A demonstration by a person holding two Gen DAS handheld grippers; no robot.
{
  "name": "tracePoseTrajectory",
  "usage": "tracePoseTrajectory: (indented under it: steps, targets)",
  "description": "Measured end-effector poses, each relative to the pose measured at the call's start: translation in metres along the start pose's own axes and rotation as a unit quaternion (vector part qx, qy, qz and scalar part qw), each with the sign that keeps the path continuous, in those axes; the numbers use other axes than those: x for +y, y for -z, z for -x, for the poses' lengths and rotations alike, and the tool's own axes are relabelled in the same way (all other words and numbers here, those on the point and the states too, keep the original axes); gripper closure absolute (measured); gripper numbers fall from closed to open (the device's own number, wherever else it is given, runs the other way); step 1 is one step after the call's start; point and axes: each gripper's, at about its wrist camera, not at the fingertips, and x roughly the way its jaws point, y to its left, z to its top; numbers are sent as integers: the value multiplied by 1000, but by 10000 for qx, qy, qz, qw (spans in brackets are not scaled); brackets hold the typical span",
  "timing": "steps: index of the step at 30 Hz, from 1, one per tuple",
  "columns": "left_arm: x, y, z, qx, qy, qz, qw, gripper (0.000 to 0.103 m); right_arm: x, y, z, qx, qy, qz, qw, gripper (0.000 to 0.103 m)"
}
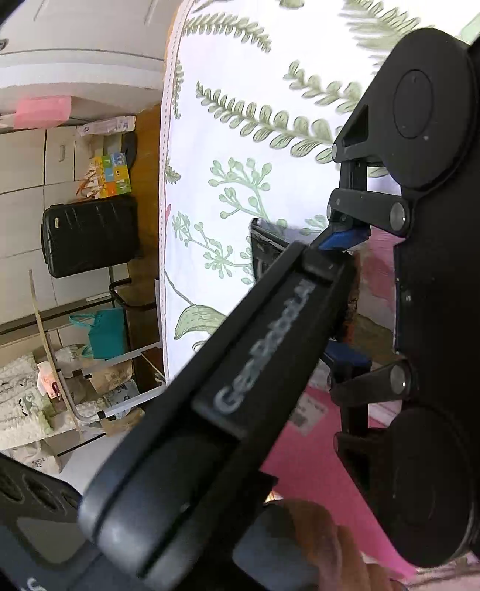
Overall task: Organize snacks
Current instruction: 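Grasp the black pack with the left tool while the right tool grasps it too, then carry the black pack into the pink box and open both tools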
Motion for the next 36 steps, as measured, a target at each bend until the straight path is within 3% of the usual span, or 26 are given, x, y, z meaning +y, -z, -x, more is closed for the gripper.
tracePoseTrajectory:
  steps: [6, 11, 14, 16, 20, 25, 27, 30, 36]
  targets:
    - [-11, 22, 16, 213, 341, 39, 9992, 52, 7, 9, 29, 226, -3, -43, 9997, 47]
    - [-14, 38, 0, 442, 595, 207, 9970, 51, -5, 23, 30, 380, -87, 74, 9992, 47]
    - [-13, 45, -16, 472, 481, 377, 9970, 50, -14, 35, 22, 532, -314, 208, 9979, 44]
    - [-12, 48, -27, 484, 384, 458, 9970, 50, -16, 43, 17, 606, -234, 250, 9976, 44]
    - [-8, 53, -40, 309, -11, 534, 9981, 46, -15, 47, 12, 469, -169, 445, 9978, 29]
    - [-5, 58, -43, 192, 115, 476, 9986, 43, -5, 55, 6, 369, -32, 732, 9966, 27]
    - [-10, 61, -41, 145, -15, 241, 9996, 51, 0, 58, 10, 309, -25, 814, 9962, 40]
    - [-19, 70, -32, 115, -67, -21, 9999, 51, -2, 53, 15, 406, -244, 427, 9980, 42]
    - [-21, 96, -1, -48, 359, 255, 9990, 51, 9, 54, 51, 316, -215, 368, 9986, 46]
